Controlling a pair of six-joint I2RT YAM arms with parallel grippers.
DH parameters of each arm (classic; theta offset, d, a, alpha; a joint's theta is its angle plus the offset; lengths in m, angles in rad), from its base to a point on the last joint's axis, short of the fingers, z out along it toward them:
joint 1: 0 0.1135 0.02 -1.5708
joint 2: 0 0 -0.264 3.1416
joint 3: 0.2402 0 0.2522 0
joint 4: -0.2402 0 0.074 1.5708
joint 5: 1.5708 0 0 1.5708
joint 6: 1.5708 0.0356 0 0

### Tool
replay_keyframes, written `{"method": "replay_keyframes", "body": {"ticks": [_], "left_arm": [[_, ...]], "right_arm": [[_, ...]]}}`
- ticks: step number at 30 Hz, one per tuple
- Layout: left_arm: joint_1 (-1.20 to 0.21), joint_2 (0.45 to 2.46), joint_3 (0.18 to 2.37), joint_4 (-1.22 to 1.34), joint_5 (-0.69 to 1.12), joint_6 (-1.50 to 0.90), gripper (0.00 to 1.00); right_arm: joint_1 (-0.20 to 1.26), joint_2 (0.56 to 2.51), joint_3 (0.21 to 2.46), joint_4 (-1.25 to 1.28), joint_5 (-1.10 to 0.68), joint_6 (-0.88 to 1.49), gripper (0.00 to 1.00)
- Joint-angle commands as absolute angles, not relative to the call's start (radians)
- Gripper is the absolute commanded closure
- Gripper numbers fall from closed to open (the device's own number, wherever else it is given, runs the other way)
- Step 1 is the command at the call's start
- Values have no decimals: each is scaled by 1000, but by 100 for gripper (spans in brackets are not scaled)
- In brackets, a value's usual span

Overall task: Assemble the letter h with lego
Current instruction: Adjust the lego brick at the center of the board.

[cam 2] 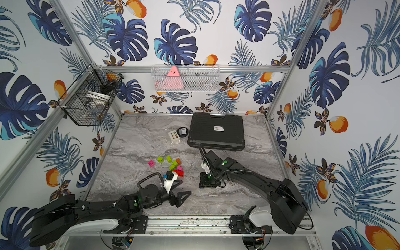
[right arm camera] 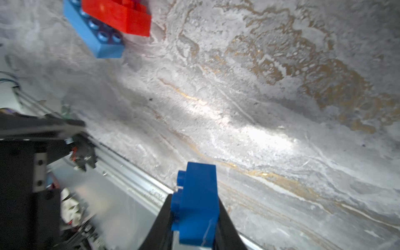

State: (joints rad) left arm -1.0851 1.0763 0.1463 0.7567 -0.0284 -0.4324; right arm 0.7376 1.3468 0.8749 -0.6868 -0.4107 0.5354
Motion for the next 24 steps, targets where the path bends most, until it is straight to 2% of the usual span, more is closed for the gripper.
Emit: {"method": "replay_keyframes", "body": {"ticks": [1,6,10,17,21,24], "left_arm": [[-1173,1110,173,895,-56,-252,1],[-1291,1158,231,833,-138,-112,1],[-1331,1152,225,847,-227,-71,3],[-1332,1128,231,791,-294,-80,22],[-1333,1158,245,788,-281,-78,27],[-1333,1149,248,778,-288,-77,39]], "right_arm": [[723,1305,880,-755,-653,452,73],[725,1283,894,-788,-728,430,73],[739,1295,889,-803,-760,399,74],[754,1279,881,-773,-786,420,75],[759,1284,882,-758,-793,432,76],[762,1292,870,-740,-796,444,76]]}}
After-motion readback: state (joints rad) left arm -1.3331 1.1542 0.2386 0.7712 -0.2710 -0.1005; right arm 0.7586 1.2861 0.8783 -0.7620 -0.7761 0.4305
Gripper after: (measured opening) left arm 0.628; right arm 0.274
